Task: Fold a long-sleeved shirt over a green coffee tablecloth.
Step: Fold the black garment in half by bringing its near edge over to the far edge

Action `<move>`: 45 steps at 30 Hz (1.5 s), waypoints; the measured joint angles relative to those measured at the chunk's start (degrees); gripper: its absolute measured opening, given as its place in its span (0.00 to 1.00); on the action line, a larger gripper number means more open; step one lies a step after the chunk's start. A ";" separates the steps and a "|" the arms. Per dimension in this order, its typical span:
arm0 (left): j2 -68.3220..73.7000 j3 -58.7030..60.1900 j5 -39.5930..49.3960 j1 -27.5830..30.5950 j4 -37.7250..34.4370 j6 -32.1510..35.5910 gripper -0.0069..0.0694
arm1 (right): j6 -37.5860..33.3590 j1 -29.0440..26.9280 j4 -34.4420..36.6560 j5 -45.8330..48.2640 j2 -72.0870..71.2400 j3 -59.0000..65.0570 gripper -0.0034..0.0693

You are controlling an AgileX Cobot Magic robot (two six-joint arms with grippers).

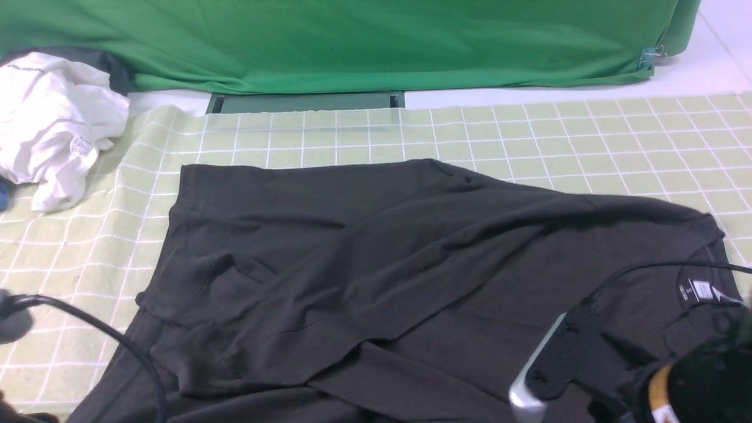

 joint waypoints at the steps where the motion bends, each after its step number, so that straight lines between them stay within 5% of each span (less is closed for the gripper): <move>1: -0.06 0.00 -0.06 0.00 0.84 -0.92 0.11 | 0.57 0.00 -0.40 0.22 -0.91 -0.16 0.07; 7: 3.85 -3.64 -4.30 0.00 5.49 -4.12 0.11 | 1.66 -3.20 -3.05 2.36 -3.20 -4.35 0.07; 26: 37.20 -25.17 -19.91 0.00 10.98 -6.98 0.11 | -9.85 -20.23 -3.36 0.79 7.50 -22.51 0.06; 45: 65.36 -51.28 -21.08 10.30 7.07 -4.73 0.11 | -12.78 -22.10 -5.14 -1.91 34.95 -49.17 0.06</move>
